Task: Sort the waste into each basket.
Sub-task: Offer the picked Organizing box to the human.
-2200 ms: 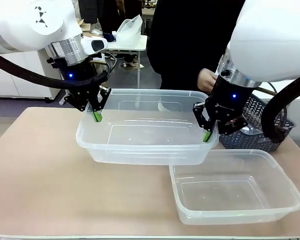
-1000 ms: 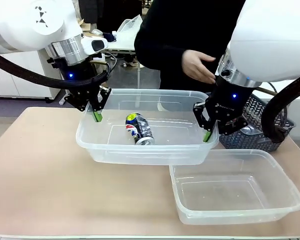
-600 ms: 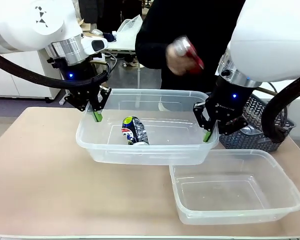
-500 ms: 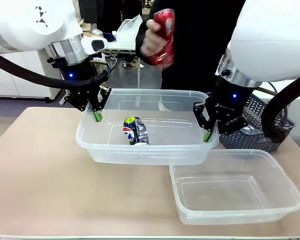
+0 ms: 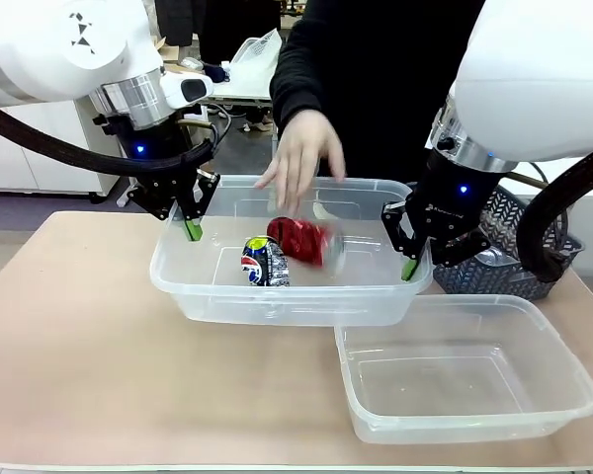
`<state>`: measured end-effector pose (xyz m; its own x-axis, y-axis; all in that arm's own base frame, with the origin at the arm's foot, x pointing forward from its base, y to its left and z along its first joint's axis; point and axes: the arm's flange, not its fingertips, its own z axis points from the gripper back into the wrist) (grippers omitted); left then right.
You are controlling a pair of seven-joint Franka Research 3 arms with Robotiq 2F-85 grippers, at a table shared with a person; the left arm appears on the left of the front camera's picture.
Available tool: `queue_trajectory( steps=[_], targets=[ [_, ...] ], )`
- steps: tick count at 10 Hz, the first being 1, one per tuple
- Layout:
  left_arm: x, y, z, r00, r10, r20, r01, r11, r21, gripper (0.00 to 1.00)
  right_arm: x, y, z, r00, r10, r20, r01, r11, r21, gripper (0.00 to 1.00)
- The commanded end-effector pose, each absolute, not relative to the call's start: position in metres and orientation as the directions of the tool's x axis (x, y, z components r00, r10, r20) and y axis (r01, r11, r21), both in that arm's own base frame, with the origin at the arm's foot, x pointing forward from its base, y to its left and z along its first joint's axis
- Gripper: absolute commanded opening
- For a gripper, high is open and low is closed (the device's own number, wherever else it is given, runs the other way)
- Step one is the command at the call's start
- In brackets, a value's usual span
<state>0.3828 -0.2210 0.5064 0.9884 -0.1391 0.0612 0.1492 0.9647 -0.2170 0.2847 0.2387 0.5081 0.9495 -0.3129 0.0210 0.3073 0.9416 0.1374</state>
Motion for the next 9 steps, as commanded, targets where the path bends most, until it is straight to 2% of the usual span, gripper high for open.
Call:
queue_trajectory(
  steps=[1,9],
  targets=[
    [0.3831,-0.2196,0.5097,0.988,-0.139,0.070,0.151,0.965,-0.215,0.03,0.2885,0.2330,0.5097,0.943,-0.333,0.022,0.326,0.933,0.150,0.05],
    [0.3831,-0.2196,0.5097,0.988,-0.139,0.070,0.151,0.965,-0.215,0.03,0.2885,0.2330,0.5097,0.943,-0.333,0.022,0.326,0.933,0.150,0.05]
  ],
)
